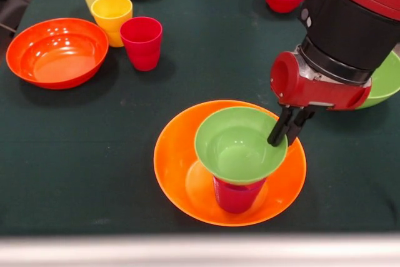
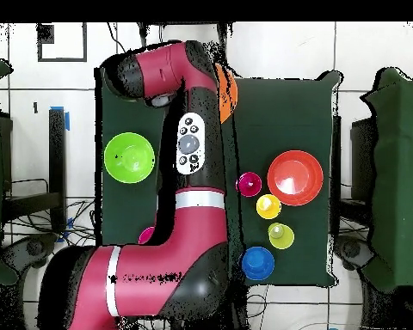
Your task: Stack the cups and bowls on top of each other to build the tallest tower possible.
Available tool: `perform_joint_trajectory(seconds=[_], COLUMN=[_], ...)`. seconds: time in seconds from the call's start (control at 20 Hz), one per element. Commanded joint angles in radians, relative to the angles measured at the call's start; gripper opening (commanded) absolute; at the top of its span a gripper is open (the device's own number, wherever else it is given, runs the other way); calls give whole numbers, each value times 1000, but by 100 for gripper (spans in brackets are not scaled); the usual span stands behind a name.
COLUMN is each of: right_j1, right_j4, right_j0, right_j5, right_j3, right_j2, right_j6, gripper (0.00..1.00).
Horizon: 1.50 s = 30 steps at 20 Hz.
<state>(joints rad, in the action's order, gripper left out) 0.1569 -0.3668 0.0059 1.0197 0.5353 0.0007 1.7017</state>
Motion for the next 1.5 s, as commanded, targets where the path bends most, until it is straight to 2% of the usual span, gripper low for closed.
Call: perform_joint_trajectory(seconds=[0.05, 0.2, 0.45, 0.5, 0.9, 1.5], right_j1=[-30, -36, -11, -11, -1, -21], right_j4=[2, 5, 15, 17, 17, 9], right_j0=[-19, -19, -19, -19, -16, -15], right_j5=[100, 104, 65, 60, 67, 95], right_j3=[-85, -94, -30, -28, -2, -54], right_j2=[92, 88, 72, 71, 61, 66], right_j6=[-157, -162, -158, -158, -160, -186], gripper=[0, 0, 0, 100, 100, 100])
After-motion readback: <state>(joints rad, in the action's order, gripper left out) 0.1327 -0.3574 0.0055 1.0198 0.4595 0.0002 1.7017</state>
